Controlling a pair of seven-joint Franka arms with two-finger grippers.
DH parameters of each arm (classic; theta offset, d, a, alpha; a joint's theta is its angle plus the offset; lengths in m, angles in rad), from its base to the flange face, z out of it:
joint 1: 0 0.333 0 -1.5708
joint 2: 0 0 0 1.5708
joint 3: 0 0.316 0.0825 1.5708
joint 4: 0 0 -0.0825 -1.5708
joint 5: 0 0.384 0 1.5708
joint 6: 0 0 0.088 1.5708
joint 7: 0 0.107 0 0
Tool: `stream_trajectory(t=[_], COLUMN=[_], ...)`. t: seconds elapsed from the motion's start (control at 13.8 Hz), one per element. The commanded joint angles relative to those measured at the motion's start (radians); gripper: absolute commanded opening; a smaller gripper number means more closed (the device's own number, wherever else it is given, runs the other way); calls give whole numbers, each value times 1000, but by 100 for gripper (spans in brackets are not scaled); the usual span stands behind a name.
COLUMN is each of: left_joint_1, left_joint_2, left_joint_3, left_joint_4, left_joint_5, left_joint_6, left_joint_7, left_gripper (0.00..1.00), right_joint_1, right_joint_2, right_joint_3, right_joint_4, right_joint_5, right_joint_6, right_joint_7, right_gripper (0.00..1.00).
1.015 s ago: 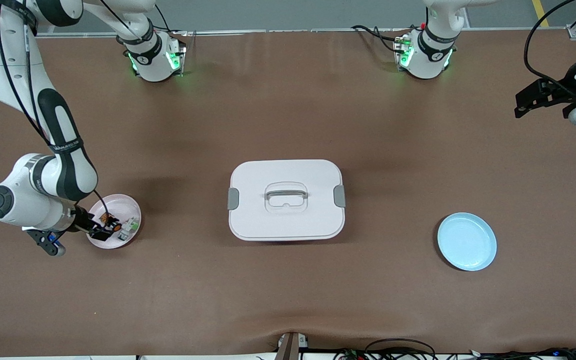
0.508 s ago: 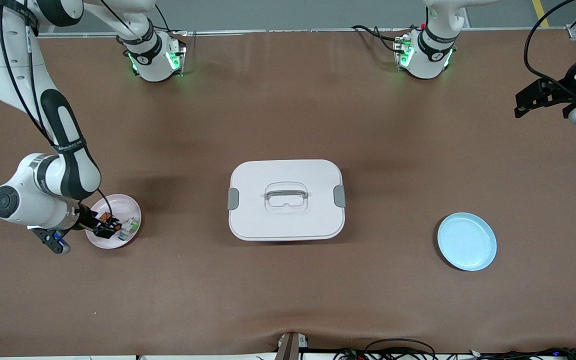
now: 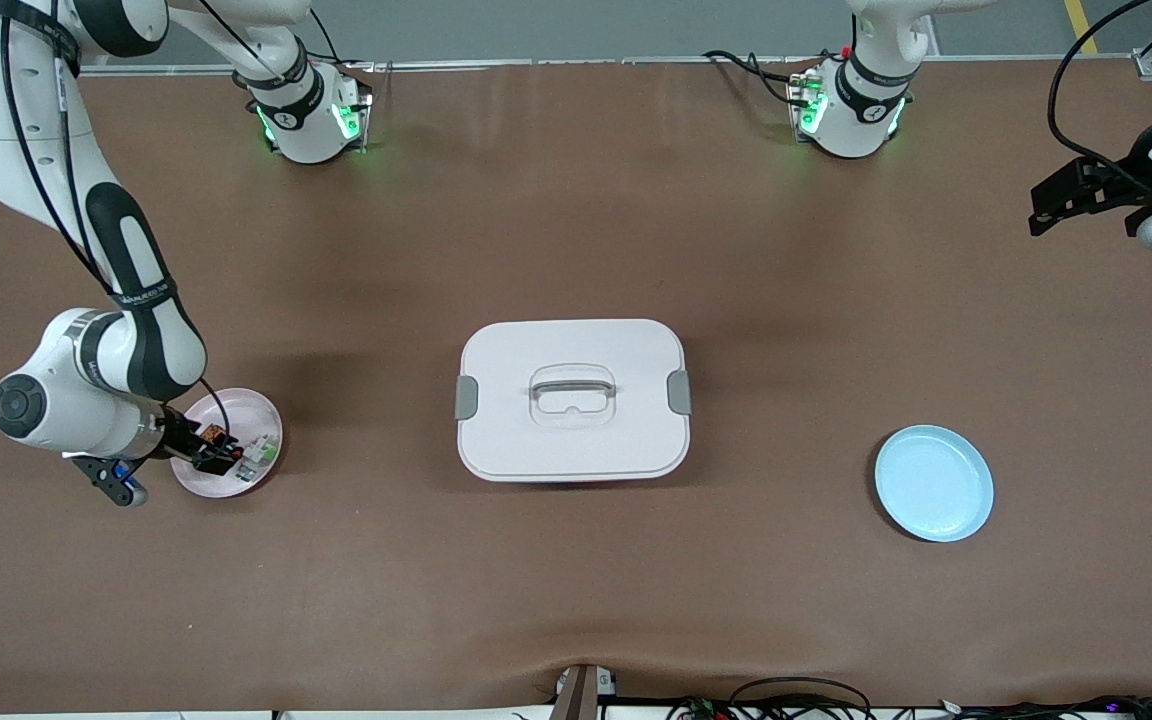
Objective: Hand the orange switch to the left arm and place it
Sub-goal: 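Close the right gripper on the orange-black switch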
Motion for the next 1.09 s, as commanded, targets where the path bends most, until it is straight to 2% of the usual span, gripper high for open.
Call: stream_trajectory(t=[0.0, 0.29, 0.36, 0.58, 0.65, 1.02], left_joint_1=[3, 3, 3, 3, 3, 3], left_joint_2=[4, 8, 6, 6, 6, 4], left_joint_3=[-6, -8, -8, -8, -8, -25], left_joint_4=[15, 16, 16, 15, 15, 16], left_joint_5=[-16, -16, -16, -16, -16, -16], left_joint_6=[-17, -17, -17, -17, -17, -17], left_joint_7=[-3, -6, -4, -3, -3, -33], left_gripper=[100, 100, 100, 100, 100, 100], right_joint_1=[-1, -1, -1, -3, -4, -9], right_joint_2=[2, 4, 4, 4, 2, 2], right_joint_3=[8, 11, 11, 12, 18, 19], right_joint_4=[-3, -3, -3, -3, -3, -3], right_joint_5=[9, 9, 9, 9, 9, 9], right_joint_6=[10, 7, 2, 0, 0, -3], right_joint_7=[11, 11, 11, 10, 10, 6], right_gripper=[100, 100, 86, 12, 0, 0])
